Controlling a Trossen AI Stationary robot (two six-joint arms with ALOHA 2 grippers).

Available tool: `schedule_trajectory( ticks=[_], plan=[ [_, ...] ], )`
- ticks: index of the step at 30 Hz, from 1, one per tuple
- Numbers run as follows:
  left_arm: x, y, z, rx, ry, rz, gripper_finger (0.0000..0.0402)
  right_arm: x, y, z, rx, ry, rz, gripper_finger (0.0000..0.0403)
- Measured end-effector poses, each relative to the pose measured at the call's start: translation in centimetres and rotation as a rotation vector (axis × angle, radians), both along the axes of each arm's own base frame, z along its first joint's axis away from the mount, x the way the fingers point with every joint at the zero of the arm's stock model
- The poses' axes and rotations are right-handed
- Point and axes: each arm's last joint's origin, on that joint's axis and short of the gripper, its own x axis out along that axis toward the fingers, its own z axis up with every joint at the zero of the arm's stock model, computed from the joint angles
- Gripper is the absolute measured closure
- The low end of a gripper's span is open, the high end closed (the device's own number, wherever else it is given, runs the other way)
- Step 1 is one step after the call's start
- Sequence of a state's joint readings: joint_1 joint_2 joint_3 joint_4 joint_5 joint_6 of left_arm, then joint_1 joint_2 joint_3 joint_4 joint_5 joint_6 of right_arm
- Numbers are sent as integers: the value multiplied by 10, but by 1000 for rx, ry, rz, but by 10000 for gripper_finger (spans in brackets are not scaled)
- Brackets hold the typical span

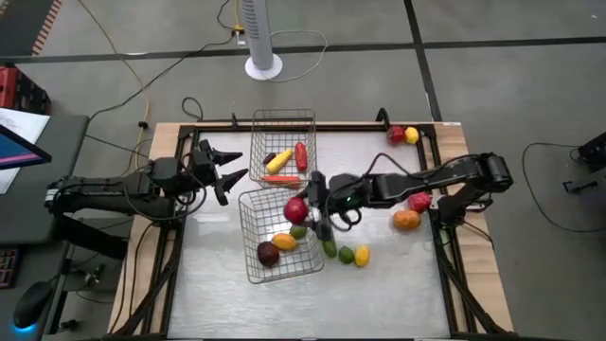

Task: Sort produce into baskets
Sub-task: Put the bottom red tomato into the bottom basket, then put the green cucumber into the top basket

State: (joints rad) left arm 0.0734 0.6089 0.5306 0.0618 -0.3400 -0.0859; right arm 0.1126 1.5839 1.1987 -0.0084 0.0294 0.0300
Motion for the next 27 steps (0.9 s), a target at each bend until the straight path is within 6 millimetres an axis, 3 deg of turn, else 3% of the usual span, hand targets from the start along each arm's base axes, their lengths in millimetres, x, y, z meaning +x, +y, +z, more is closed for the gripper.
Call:
schedule_trajectory(
  ticks=[8,13,20,27],
  plan=[
    [0,0,0,-3,-1,-1,162,25,6,-28,-31,159,63,11],
    [0,0,0,-3,-1,0,162,27,3,-14,-36,210,58,13],
    [-2,0,-1,-8,16,-12,162,-11,-2,12,-144,301,-124,16],
    [-8,-1,0,-30,-6,-22,162,-48,-9,-21,-43,410,-283,17]
  ],
)
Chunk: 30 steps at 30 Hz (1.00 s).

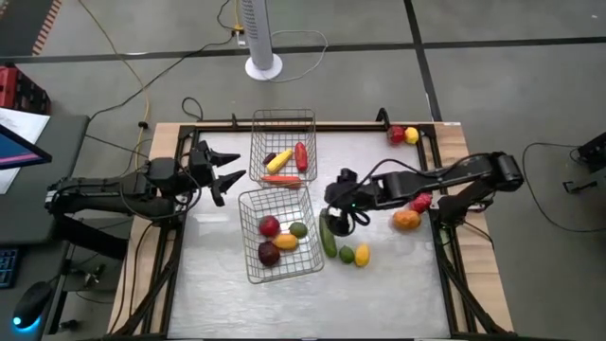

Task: Sort produce into baskets
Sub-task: Put the green cucumber into the top basket

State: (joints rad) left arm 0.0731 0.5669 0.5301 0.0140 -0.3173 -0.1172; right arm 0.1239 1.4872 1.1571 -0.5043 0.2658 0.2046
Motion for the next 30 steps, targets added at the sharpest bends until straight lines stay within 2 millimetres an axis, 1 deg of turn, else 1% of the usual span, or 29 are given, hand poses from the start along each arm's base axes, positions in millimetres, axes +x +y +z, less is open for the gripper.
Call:
schedule_trajectory(
  ticks=[4,10,14,19,22,24,30],
  plan=[
    [0,0,-1,-10,3,0,162,-11,-1,-34,52,111,-90,17],
    [1,0,-1,-11,3,1,162,-16,5,-63,76,170,-122,17],
    [1,0,-1,-1,7,1,162,-10,10,-74,98,157,-129,17],
    [0,0,-2,-3,22,2,162,4,15,-91,164,130,-149,17],
    [0,0,-3,-3,29,2,162,9,18,-103,210,148,-169,17],
    [0,0,-3,-3,26,2,162,11,18,-110,212,166,-177,17],
    [0,0,-2,-2,25,3,162,11,15,-116,193,195,-177,19]
  ],
)
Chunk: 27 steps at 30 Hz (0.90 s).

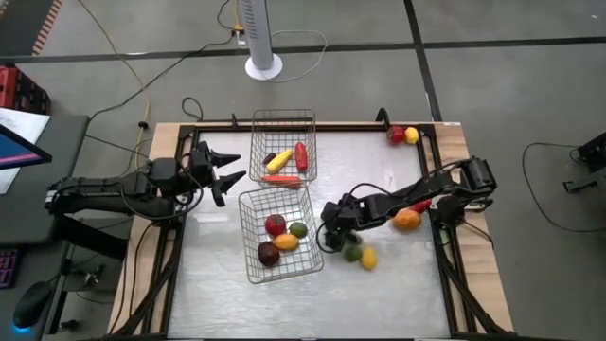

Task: Sort produce into baskets
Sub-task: Put the green cucumber into the top basket

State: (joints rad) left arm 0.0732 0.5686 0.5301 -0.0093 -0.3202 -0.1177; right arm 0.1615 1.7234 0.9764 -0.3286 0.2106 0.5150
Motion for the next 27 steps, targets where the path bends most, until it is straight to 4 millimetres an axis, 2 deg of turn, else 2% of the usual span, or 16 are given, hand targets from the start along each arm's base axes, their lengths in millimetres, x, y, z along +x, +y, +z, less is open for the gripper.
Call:
schedule_trajectory(
  ticks=[4,12,19,23,27],
  plan=[
    [0,0,0,0,0,0,162,-3,-5,3,-20,28,15,40],
    [0,0,0,0,1,0,162,-8,-12,-4,-63,125,58,132],
    [0,0,0,0,1,0,162,-12,-18,-6,-111,182,91,193],
    [0,0,0,0,0,0,162,-15,-26,-1,-133,221,82,203],
    [0,0,0,1,-4,0,162,-16,-34,19,-196,225,67,193]
  ],
)
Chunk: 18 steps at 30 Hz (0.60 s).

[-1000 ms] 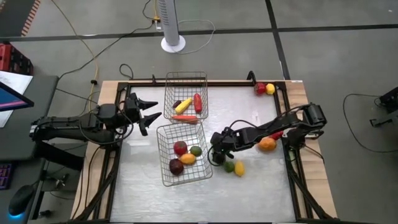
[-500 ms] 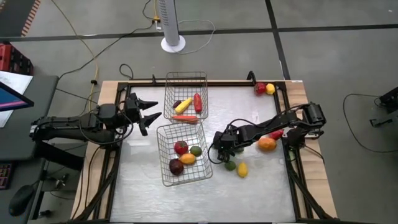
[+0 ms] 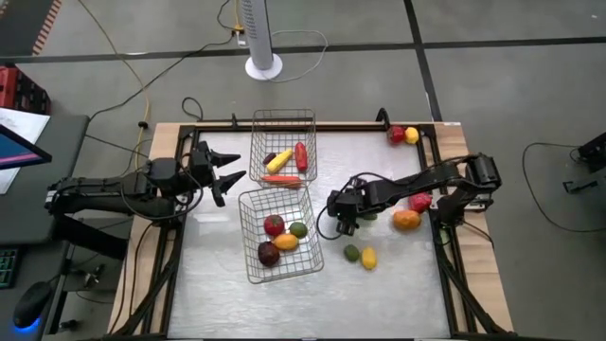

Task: Sort produce into baskets
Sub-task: Put the green cucumber into the top basket

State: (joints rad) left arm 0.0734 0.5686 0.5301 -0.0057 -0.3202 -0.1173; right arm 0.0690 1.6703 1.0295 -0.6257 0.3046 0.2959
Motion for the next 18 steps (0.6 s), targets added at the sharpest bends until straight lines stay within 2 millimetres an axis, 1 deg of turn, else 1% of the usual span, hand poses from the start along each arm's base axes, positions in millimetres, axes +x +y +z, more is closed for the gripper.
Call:
schedule_trajectory(
  ticks=[4,7,9,15,18],
  plan=[
    [0,0,1,14,-8,14,162,4,-9,29,-93,-89,10,191],
    [0,1,2,18,-14,37,162,10,-18,53,-177,-221,16,191],
    [0,1,2,18,-13,49,162,14,-25,65,-230,-304,27,191],
    [0,1,2,18,-12,51,162,25,-49,85,-376,-455,28,190],
    [0,1,2,30,-7,51,162,34,-59,89,-407,-525,72,190]
  ],
)
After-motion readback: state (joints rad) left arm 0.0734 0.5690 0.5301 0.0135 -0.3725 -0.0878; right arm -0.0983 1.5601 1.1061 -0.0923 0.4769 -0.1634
